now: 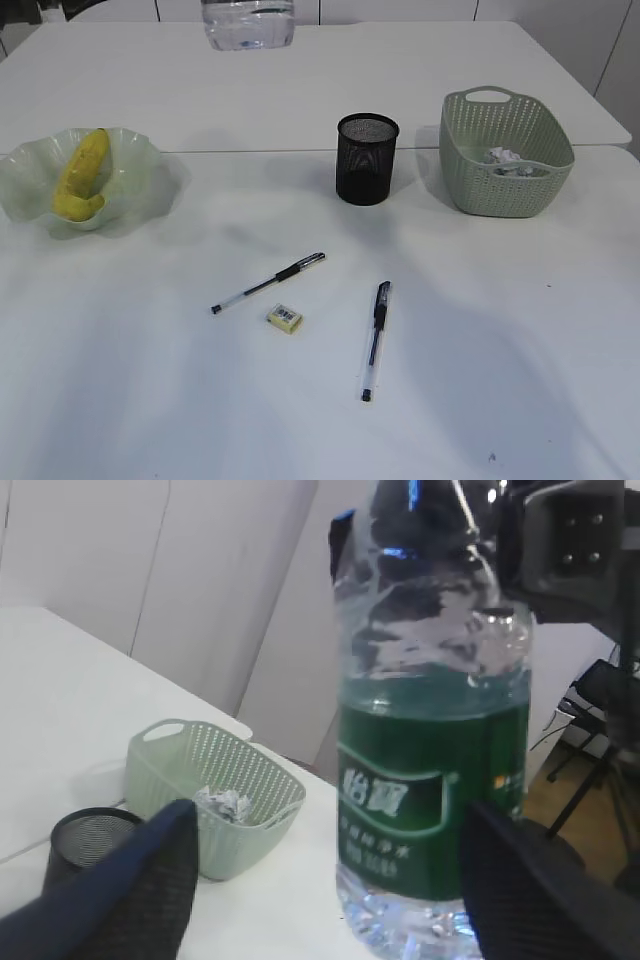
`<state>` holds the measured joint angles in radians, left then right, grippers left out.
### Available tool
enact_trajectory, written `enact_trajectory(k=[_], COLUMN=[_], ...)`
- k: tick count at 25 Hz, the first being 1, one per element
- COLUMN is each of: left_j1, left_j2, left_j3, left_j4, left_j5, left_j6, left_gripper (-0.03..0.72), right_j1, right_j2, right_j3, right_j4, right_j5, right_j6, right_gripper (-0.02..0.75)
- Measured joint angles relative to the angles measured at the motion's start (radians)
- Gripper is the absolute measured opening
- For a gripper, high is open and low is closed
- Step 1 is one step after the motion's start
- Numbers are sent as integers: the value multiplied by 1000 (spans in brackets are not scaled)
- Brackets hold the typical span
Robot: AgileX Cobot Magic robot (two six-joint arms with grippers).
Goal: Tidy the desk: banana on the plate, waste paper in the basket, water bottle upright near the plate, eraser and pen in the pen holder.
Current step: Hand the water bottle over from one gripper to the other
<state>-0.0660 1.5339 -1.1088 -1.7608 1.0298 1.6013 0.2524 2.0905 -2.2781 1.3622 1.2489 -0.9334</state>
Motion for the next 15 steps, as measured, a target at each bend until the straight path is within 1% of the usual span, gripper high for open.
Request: enact_trajectory(k=[9, 15], left_j1=[-69, -93], left_j2=[0, 0], left_j3=[-19, -78], left_j4=[0, 2], left_j5=[4, 0], left_j6=[-31, -58], left_gripper=[573, 574], right_j1=[6, 29], right_j2=[0, 0], right_j3=[0, 0], right_j4=[0, 0], right_j5=[0, 0], right_j6=[2, 2], right_gripper=[363, 363])
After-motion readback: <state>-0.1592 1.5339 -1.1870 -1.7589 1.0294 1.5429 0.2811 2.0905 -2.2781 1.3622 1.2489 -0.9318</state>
